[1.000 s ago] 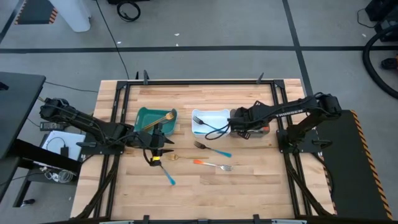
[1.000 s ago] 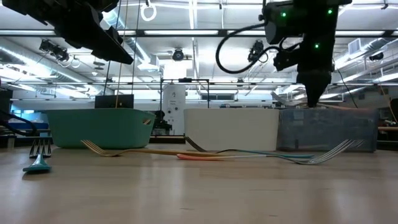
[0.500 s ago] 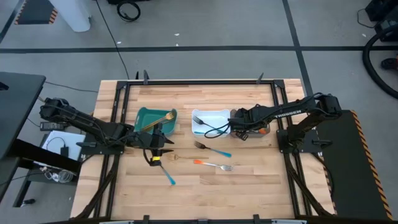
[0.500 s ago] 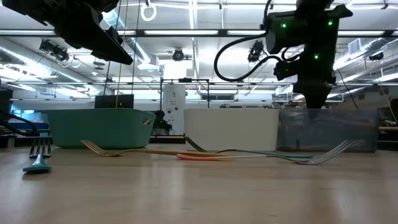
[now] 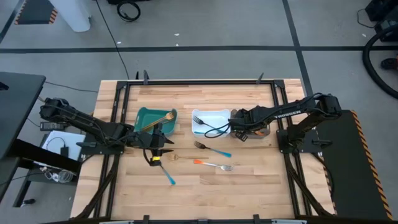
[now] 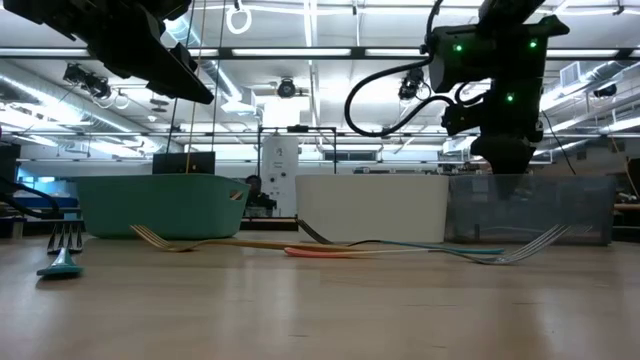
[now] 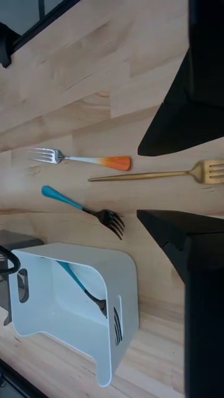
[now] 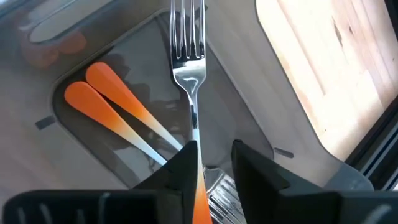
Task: Sort silverware by color (type)
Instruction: Put the right orange fork into the transparent black bin, then put the gold fork into the green bin
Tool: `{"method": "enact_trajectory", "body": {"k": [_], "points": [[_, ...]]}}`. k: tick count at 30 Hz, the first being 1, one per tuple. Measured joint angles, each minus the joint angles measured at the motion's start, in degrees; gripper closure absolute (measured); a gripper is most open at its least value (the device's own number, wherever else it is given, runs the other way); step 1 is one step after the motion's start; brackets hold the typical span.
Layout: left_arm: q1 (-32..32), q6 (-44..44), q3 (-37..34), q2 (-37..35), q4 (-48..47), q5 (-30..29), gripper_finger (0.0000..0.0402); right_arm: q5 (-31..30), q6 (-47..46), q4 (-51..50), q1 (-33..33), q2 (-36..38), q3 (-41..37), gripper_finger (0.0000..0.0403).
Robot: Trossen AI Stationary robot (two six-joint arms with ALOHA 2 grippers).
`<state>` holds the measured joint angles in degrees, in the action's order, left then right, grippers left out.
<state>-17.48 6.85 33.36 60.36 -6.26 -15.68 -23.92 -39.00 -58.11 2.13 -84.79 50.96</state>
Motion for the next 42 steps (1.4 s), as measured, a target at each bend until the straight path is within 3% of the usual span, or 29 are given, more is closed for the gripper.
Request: {"method": "enact_trajectory", "body": {"k": [16, 27, 42], "points": [[-0.17, 2.74, 0.00, 0.00, 0.02, 0.78, 0.0241, -0.68, 1.63, -0.22, -0.72, 0.11, 4.27, 0.0281], [-0.18, 3.26, 0.00, 0.82, -1.85, 1.60, 0.0241, -8.54, 1.70, 0.18, -7.07, 0.11, 11.03, 0.0283], [-2.07, 5.50, 0.04, 6.87, -2.97, 2.95, 0.0241, -9.56, 6.22, 13.98, -14.92, 0.13, 11.65, 0.0284]]}}
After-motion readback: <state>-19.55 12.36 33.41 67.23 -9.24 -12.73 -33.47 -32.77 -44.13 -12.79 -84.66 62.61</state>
